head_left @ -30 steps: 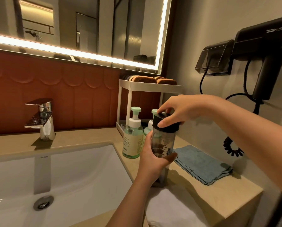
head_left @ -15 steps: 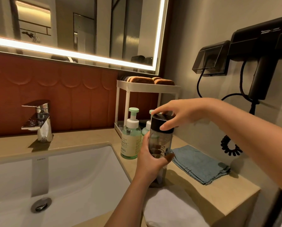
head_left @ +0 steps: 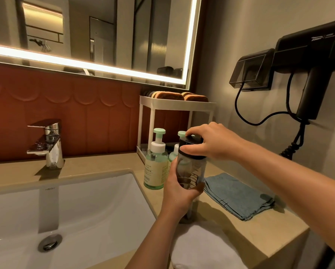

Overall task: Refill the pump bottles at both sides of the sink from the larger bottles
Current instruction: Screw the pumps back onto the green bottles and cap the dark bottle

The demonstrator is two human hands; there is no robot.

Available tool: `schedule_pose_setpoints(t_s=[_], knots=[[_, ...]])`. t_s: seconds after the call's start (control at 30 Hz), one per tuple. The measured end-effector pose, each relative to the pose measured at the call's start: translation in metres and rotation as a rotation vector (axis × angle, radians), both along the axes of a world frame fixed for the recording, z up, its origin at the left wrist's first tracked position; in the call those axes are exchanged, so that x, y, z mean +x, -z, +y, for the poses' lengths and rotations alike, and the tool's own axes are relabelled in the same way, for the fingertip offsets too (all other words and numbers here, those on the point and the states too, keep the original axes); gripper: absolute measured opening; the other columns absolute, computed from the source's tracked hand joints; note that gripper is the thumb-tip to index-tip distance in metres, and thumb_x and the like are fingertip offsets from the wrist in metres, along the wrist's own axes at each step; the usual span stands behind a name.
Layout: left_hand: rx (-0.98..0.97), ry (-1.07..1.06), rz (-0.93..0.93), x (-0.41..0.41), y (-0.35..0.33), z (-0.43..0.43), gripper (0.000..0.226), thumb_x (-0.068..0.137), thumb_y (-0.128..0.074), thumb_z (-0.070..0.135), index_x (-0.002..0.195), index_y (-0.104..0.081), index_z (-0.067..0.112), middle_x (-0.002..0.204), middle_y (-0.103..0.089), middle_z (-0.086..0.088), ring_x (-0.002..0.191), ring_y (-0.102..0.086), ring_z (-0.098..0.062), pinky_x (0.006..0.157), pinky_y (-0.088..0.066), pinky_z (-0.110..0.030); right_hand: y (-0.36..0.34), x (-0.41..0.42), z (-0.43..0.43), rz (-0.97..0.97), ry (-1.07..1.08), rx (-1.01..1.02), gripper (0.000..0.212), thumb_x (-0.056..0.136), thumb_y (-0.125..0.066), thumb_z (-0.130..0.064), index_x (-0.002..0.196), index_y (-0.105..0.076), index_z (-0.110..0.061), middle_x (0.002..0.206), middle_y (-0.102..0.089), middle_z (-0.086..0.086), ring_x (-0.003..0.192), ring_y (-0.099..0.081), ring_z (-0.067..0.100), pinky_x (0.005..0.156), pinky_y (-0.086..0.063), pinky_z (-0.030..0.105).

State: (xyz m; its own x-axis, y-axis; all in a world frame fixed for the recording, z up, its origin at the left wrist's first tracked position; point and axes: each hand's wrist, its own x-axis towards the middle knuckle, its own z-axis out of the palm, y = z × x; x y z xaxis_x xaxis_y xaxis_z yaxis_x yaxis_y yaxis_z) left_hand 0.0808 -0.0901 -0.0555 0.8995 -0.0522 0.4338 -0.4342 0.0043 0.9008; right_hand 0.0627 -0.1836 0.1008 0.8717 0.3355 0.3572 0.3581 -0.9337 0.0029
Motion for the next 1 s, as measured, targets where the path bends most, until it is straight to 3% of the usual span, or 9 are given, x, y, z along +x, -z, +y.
schedule_pose_setpoints(t_s=[0.07, 0.13, 0.23, 0.3, 0.37, 0.53, 0.77, 0.9, 1.0], knots=[[0.005, -0.014, 0.002, 0.003, 0.001, 0.000, 0.084, 0.073, -0.078, 0.011, 0.133, -0.027, 0.041, 0.112, -0.042, 0.021, 0.101, -0.043, 0.002, 0.065, -0.040, 0.000, 0.006, 0.002, 0.001, -0.041, 0.012, 0.025, 0.058, 0.081, -0.053, -0.061, 0.126, -0.055, -0.024, 0.107, -0.066, 0.001, 0.095, -0.059, 0.017, 0.078, -0.054, 0.033], [0.029, -0.035, 0.006, 0.005, 0.003, 0.001, 0.083, 0.074, -0.078, 0.017, 0.135, -0.027, 0.040, 0.113, -0.044, 0.019, 0.106, -0.043, 0.000, 0.077, -0.040, -0.006, 0.012, 0.006, 0.000, -0.072, 0.025, 0.059, 0.059, 0.080, -0.053, -0.063, 0.125, -0.055, -0.025, 0.107, -0.065, 0.000, 0.095, -0.059, 0.017, 0.079, -0.055, 0.036], [0.145, -0.107, 0.059, 0.006, 0.008, -0.003, 0.078, 0.079, -0.073, 0.029, 0.137, -0.022, 0.043, 0.126, -0.046, 0.013, 0.123, -0.042, -0.015, 0.098, -0.042, -0.034, 0.019, 0.013, -0.001, -0.089, 0.060, 0.086, 0.056, 0.082, -0.052, -0.062, 0.123, -0.055, -0.024, 0.106, -0.065, -0.001, 0.092, -0.059, 0.017, 0.076, -0.056, 0.035], [0.317, -0.210, 0.072, 0.007, 0.011, -0.003, 0.075, 0.085, -0.062, 0.039, 0.143, -0.014, 0.039, 0.146, -0.034, 0.008, 0.137, -0.029, -0.019, 0.111, -0.029, -0.046, 0.020, 0.019, -0.001, -0.083, 0.083, 0.091, 0.055, 0.083, -0.052, -0.061, 0.123, -0.055, -0.022, 0.105, -0.064, -0.001, 0.091, -0.059, 0.016, 0.075, -0.055, 0.033], [0.471, -0.296, 0.056, 0.005, 0.012, -0.003, 0.069, 0.092, -0.049, 0.043, 0.147, -0.010, 0.030, 0.154, -0.020, 0.006, 0.142, -0.016, -0.016, 0.117, -0.015, -0.041, 0.021, 0.025, -0.002, -0.069, 0.110, 0.095, 0.054, 0.084, -0.053, -0.060, 0.121, -0.055, -0.020, 0.104, -0.063, 0.000, 0.090, -0.059, 0.017, 0.073, -0.055, 0.032], [0.501, -0.317, 0.038, 0.006, 0.017, -0.001, 0.053, 0.095, -0.036, 0.050, 0.143, -0.023, 0.033, 0.149, -0.025, 0.009, 0.138, -0.020, -0.012, 0.114, -0.016, -0.035, 0.025, 0.036, -0.005, -0.041, 0.203, 0.085, 0.061, 0.084, -0.054, -0.058, 0.131, -0.044, -0.021, 0.117, -0.059, 0.005, 0.101, -0.058, 0.022, 0.073, -0.053, 0.032], [0.377, -0.341, 0.065, 0.017, 0.014, 0.011, 0.040, 0.096, -0.042, 0.039, 0.135, -0.039, 0.027, 0.137, -0.040, 0.006, 0.129, -0.035, -0.014, 0.109, -0.033, -0.040, 0.025, 0.038, -0.008, -0.016, 0.264, 0.049, 0.076, 0.083, -0.049, -0.063, 0.142, -0.021, -0.022, 0.133, -0.047, 0.009, 0.116, -0.051, 0.030, 0.082, -0.050, 0.039], [0.234, -0.203, 0.170, 0.021, -0.001, 0.030, 0.027, 0.096, -0.046, 0.031, 0.121, -0.050, 0.021, 0.121, -0.055, 0.002, 0.112, -0.052, -0.016, 0.091, -0.052, -0.041, 0.019, 0.030, -0.009, -0.098, 0.257, -0.063, 0.078, 0.086, -0.038, -0.066, 0.146, -0.014, -0.023, 0.146, -0.034, 0.008, 0.131, -0.035, 0.031, 0.095, -0.043, 0.043], [0.313, -0.135, 0.189, 0.020, -0.024, 0.052, 0.023, 0.097, -0.045, 0.027, 0.117, -0.052, 0.016, 0.112, -0.056, 0.002, 0.101, -0.053, -0.012, 0.063, -0.055, -0.020, 0.012, 0.019, -0.008, -0.262, 0.161, -0.166, 0.063, 0.092, -0.038, -0.056, 0.143, -0.028, -0.021, 0.144, -0.037, 0.005, 0.132, -0.032, 0.026, 0.102, -0.036, 0.038]])
